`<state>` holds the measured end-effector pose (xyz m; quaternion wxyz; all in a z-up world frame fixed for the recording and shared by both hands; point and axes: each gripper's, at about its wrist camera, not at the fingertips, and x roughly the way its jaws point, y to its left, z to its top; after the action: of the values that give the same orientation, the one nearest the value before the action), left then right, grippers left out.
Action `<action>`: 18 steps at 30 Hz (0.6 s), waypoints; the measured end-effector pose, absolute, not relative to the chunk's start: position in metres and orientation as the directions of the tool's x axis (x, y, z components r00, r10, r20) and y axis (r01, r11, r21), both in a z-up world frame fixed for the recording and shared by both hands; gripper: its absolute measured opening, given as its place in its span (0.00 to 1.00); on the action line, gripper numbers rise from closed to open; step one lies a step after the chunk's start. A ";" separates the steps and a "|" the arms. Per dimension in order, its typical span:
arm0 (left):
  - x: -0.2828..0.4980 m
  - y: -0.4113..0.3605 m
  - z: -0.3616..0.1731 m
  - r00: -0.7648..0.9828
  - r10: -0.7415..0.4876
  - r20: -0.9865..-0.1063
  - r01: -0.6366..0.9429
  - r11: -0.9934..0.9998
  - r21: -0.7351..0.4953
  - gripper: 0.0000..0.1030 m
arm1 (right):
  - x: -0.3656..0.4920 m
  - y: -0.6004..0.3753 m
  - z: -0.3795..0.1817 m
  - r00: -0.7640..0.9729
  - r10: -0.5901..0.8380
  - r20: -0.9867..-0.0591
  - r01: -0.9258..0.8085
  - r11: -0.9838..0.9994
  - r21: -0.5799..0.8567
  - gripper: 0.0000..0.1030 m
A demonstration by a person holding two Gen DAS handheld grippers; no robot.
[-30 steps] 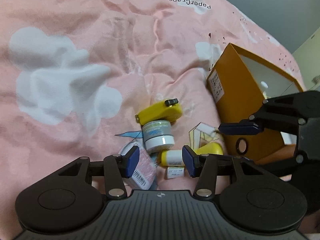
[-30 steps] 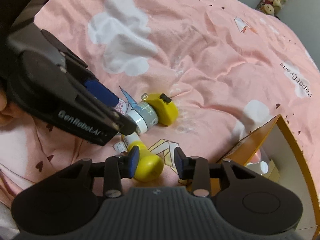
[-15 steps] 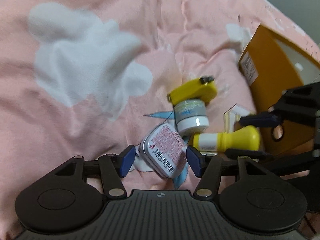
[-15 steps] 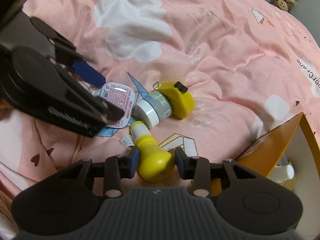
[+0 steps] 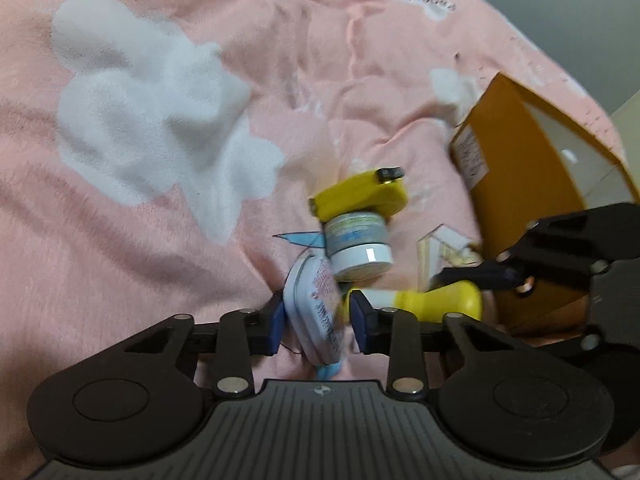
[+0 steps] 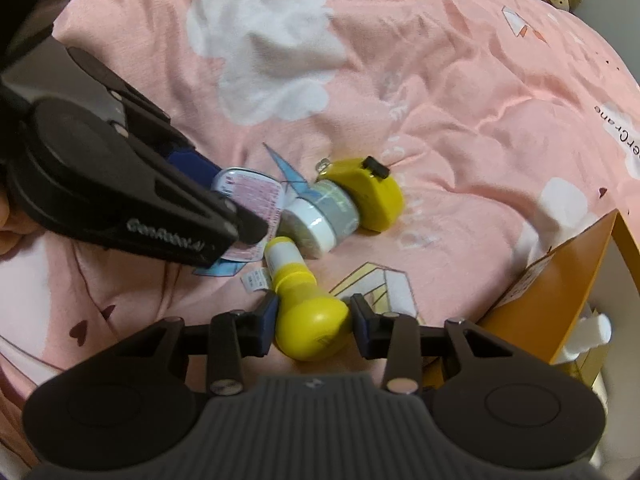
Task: Organize rigid objects
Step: 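Close the left tool on the pink-labelled round tin while right tool grips the yellow bottle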
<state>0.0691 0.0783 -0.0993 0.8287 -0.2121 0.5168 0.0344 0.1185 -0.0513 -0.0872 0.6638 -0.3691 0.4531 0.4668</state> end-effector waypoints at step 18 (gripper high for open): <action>0.072 0.082 -0.106 0.478 -0.209 -0.853 -0.290 0.879 -0.378 0.22 | 0.119 -0.045 -0.098 0.137 0.274 -0.952 -0.949 0.310 -0.048 0.37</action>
<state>0.0720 0.0823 -0.1061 0.8242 -0.2445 0.5103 0.0243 0.1192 -0.0451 -0.0977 0.6616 -0.3619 0.4664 0.4624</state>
